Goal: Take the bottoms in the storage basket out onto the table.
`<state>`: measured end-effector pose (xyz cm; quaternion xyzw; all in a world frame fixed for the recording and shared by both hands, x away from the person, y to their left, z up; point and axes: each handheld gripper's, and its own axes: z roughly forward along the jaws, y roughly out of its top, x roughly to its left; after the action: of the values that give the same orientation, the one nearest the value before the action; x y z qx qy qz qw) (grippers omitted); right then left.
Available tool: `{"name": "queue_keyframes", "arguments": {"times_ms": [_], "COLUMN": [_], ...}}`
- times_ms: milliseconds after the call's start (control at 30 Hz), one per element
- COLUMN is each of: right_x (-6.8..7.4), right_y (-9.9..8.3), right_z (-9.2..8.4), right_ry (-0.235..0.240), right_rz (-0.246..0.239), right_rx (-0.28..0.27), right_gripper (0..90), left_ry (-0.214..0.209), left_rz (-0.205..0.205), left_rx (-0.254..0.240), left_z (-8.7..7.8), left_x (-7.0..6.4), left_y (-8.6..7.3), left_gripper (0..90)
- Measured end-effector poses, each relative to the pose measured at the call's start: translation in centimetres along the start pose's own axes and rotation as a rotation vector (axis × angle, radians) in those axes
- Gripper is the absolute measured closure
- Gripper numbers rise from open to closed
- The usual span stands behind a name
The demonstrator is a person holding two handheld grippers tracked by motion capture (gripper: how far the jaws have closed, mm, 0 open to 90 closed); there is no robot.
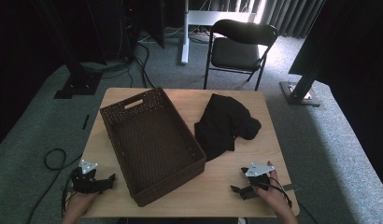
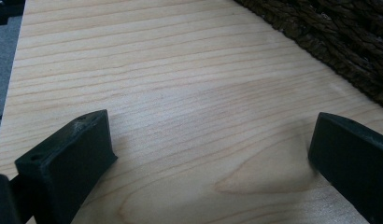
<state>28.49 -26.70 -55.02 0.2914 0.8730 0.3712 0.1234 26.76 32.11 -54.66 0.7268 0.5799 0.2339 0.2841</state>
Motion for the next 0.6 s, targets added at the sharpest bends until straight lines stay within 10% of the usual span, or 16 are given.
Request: {"name": "queue_keyframes", "arguments": {"times_ms": [600], "right_x": [0.51], "right_y": [-0.04], "right_z": [-0.01], "right_ry": [-0.007], "right_rz": [0.006], "right_rx": [0.0], "right_gripper": [10.5], "left_ry": [0.0], "left_rz": [0.001], "left_rx": [0.001], "left_z": [-0.01], "left_x": [0.0], "left_y": [0.0], "left_gripper": [0.0]}}
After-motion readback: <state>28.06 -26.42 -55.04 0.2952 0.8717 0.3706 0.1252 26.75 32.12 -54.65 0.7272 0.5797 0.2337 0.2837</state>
